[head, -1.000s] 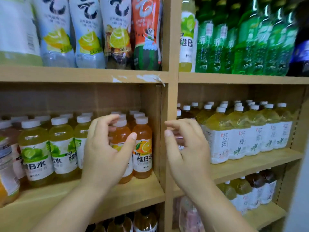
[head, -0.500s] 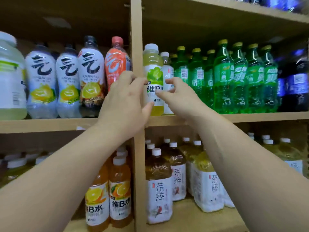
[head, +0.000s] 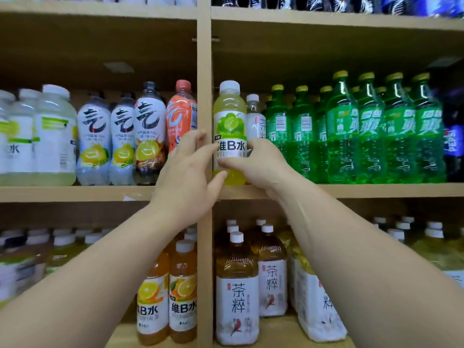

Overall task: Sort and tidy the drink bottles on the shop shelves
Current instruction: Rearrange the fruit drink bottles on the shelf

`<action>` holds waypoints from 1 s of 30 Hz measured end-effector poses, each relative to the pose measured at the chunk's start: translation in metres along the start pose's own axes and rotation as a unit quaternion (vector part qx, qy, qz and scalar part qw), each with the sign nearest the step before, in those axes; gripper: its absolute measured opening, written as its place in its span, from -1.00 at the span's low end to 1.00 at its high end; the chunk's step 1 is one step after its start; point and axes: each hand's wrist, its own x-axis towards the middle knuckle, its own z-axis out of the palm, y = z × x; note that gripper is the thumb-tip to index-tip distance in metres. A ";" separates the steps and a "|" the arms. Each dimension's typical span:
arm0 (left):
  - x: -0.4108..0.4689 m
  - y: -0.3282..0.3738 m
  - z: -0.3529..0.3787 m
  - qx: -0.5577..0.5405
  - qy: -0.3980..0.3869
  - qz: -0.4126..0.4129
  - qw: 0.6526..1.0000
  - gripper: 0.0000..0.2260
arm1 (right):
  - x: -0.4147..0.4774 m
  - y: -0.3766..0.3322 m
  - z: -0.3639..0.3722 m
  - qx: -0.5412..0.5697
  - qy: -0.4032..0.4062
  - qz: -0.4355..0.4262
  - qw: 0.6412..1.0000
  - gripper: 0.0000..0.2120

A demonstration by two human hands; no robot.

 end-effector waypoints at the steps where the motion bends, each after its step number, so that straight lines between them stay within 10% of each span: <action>1: -0.001 0.002 -0.003 -0.007 -0.003 -0.009 1.000 -0.48 | -0.005 -0.001 -0.002 0.005 0.012 -0.009 1.000 -0.72; 13: -0.011 0.045 -0.063 -0.353 0.028 -0.110 0.929 -0.70 | -0.090 -0.030 -0.004 0.144 0.054 -0.158 0.975 -0.72; 30: -0.184 -0.100 -0.104 -0.266 -0.023 -0.232 0.935 -0.60 | -0.198 -0.022 0.183 0.115 -0.104 -0.097 0.983 -0.45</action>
